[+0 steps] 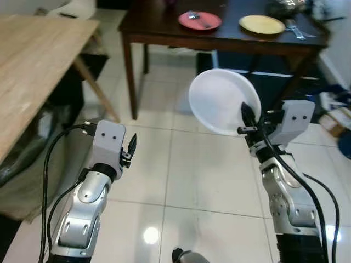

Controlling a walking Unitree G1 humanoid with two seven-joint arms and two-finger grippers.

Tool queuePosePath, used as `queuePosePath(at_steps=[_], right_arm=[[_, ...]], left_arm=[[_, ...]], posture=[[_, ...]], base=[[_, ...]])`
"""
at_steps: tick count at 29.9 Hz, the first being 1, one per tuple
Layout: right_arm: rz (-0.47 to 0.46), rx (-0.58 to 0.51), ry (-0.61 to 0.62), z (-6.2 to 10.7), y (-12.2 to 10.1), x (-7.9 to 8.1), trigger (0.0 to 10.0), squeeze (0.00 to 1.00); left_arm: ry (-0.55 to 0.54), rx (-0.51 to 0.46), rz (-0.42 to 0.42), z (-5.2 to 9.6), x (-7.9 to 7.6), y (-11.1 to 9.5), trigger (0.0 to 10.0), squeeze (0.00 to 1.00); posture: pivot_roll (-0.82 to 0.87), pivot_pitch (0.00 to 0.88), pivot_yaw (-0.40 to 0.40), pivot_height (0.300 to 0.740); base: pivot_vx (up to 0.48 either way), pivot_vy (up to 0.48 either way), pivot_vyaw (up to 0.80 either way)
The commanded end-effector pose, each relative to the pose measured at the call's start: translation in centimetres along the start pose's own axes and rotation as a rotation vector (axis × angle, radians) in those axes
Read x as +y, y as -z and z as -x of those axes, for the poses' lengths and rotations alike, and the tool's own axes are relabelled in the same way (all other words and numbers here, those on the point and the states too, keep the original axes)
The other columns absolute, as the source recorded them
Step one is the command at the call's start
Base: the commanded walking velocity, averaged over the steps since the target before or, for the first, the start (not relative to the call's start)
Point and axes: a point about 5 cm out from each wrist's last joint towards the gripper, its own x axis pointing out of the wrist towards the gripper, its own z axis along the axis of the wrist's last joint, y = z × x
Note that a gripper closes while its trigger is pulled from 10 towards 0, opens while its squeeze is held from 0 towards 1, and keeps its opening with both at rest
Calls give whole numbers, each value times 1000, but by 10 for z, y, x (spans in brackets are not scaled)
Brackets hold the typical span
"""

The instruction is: Setting the table

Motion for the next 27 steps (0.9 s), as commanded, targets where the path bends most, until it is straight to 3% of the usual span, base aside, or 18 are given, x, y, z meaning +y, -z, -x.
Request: queuePosePath(at_steps=[1,5,18,27], right_arm=[[-18,3,6,2,1,0,10000,0],[-24,-1,5,1,0,0,10000,0],[-27,-1,13,2,0,-1,10000,0],[-36,0,17,2,0,-2,10000,0]], left_arm=[[6,8,-2,1,-1,5,10000,0],[0,0,-17,0,-1,4,10000,0],[19,-8,-17,-1,-4,3,10000,0],[26,-13,-15,-1,-5,3,10000,0]], posture=[[-95,51,34,740],[-95,51,34,740],[-97,54,35,740],[-99,54,36,740]], base=[[431,0,-800],[468,0,-603],[480,0,0],[480,0,-728]])
